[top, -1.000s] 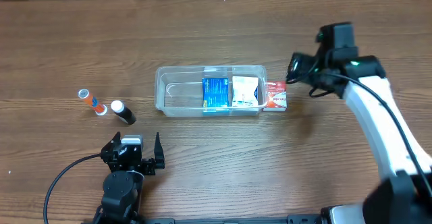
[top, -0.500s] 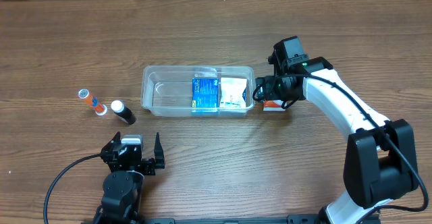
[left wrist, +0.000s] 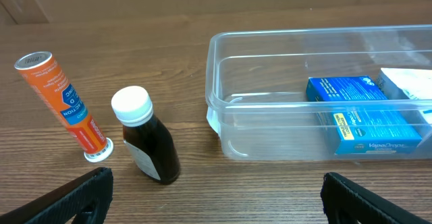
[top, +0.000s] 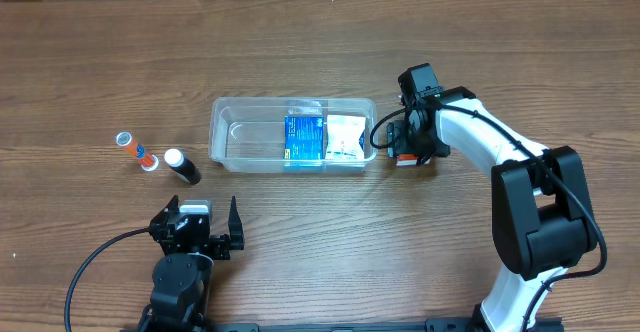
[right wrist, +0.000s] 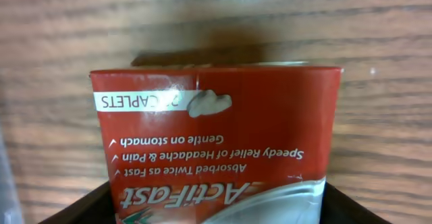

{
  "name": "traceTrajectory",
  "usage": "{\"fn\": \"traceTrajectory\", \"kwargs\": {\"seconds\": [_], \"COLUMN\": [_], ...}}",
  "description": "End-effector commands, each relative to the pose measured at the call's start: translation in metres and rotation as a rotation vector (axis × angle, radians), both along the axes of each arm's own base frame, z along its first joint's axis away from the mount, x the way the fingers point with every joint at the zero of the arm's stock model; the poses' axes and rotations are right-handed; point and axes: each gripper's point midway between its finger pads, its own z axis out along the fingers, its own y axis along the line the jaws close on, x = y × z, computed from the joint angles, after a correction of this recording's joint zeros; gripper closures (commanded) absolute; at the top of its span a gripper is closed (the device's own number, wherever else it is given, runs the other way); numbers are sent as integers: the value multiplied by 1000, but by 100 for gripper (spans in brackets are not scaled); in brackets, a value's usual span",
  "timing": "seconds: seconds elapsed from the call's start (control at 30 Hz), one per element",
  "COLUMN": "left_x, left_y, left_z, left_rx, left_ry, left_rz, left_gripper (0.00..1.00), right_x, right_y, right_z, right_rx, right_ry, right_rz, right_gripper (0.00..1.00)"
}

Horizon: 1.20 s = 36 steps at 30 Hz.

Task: Pack container
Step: 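Grasp the red Panadol box with right gripper, place it in container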

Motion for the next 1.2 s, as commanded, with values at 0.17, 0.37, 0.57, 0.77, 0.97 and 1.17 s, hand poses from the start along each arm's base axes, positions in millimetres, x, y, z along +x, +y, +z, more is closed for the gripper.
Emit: {"fn": "traceTrajectory", "kwargs": {"seconds": [0.17, 0.37, 0.57, 0.77, 0.97, 1.17], "left_x": [0, 0, 0, 0, 0, 0], "left_y": [0, 0, 0, 0, 0, 0], "left_z": [-1, -1, -1, -1, -1, -1], "left_rx": [20, 20, 20, 20, 20, 20], "left_ry": [-4, -4, -4, -4, -4, -4], "left_rz": [-2, -2, -3, -2, -3, -3], "left_gripper": [0, 0, 0, 0, 0, 0], "right_x": [3, -37, -27, -10, -9, -2], "right_y": [22, 141, 255, 287, 297, 291], "right_z": [171, 235, 151, 88, 64, 64], "right_rx": [101, 312, 391, 427, 448, 443], "right_ry": [-284, -476, -413, -371, -344, -347], "right_rz": [8, 234, 289, 244, 258, 245], "right_gripper": [38, 39, 39, 37, 31, 21]}}
